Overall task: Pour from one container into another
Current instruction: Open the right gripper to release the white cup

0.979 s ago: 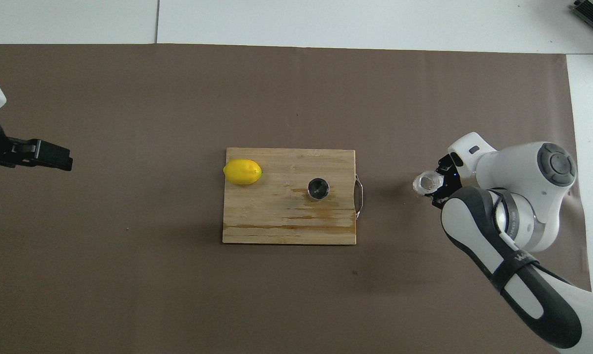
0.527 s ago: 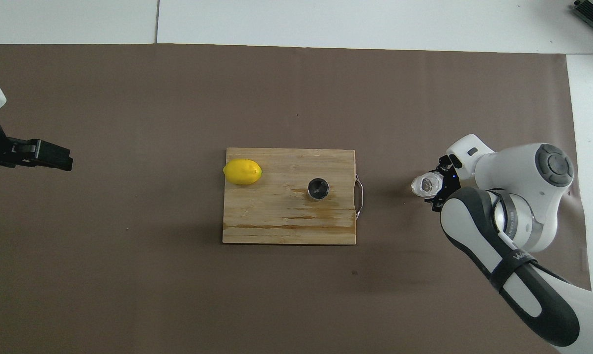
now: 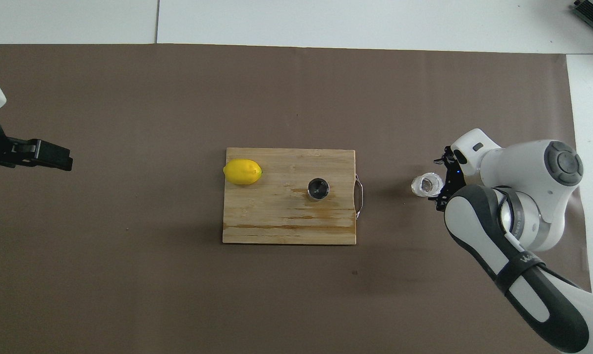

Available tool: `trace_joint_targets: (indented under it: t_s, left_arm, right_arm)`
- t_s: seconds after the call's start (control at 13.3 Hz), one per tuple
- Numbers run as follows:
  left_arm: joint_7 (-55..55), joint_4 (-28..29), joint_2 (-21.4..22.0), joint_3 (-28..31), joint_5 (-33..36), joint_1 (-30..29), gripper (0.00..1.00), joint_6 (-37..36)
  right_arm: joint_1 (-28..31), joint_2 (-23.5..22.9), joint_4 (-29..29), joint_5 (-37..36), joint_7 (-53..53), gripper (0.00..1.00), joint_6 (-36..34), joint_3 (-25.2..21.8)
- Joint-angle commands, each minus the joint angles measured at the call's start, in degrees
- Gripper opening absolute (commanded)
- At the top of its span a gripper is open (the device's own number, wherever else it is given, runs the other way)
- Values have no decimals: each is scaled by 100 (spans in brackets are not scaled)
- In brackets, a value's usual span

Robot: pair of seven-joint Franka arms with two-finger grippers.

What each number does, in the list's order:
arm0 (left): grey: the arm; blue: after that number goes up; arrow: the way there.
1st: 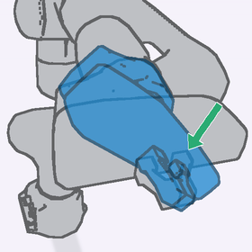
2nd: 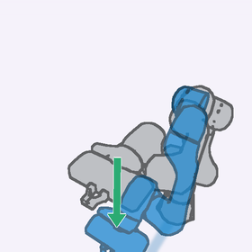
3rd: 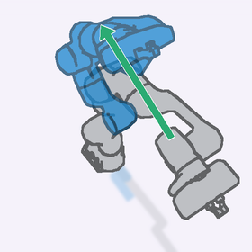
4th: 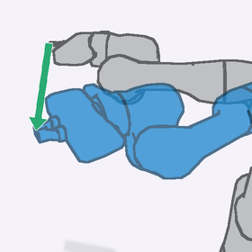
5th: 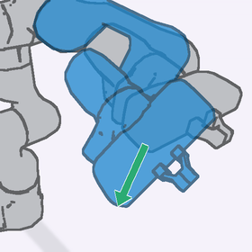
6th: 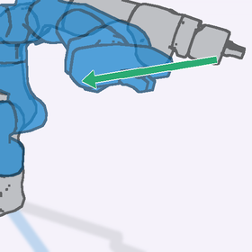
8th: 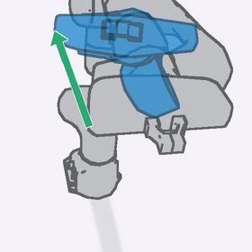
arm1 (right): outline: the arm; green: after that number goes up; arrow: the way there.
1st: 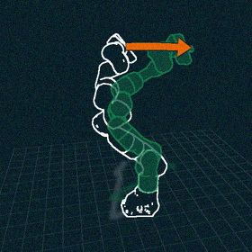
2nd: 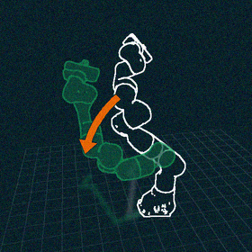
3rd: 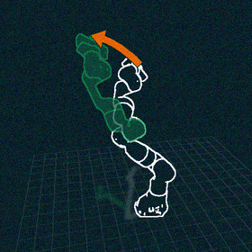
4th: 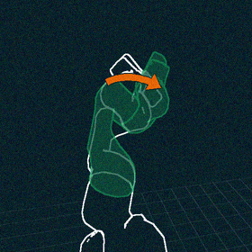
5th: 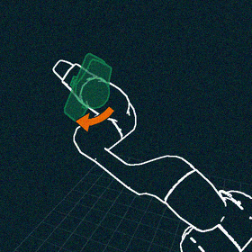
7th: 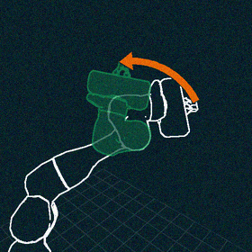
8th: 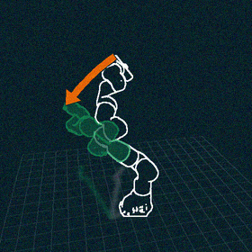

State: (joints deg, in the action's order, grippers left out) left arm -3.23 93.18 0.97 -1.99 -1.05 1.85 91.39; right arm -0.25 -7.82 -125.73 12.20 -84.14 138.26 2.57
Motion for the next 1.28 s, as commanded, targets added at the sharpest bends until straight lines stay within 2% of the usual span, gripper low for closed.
trace_joint_targets:
  t_s: [0.0, 0.23, 0.45, 0.53, 0.75, 0.98, 1.2]
  left_arm:
    - [51, 122, 132, -30, -62, -62, 100, 1]
    - [51, 122, 132, -30, -62, -62, 100, 1]
    - [51, 122, 132, -30, -62, -62, 100, 1]
    - [51, 122, 132, -30, -71, -62, 100, 1]
    - [51, 122, 132, -30, -62, -62, 100, 1]
    - [51, 122, 132, -30, -71, -62, 100, 1]
    - [51, 122, 132, -30, -62, -62, 100, 1]
  right_arm:
    - [165, 228, 57, 143, -164, 100, -44, 33]
    - [183, 342, 364, 38, 203, 100, -579, -19]
    - [245, 658, 417, -295, 1256, 100, -694, -37]
    - [245, 703, 557, -479, 1704, 100, -895, -37]
    - [210, 694, 1460, -1463, 3364, 100, -1887, 15]
    - [192, 703, 2050, -1536, 4919, 100, -2556, 33]
    - [183, 712, 2508, -1527, 6659, 100, -2917, 42]
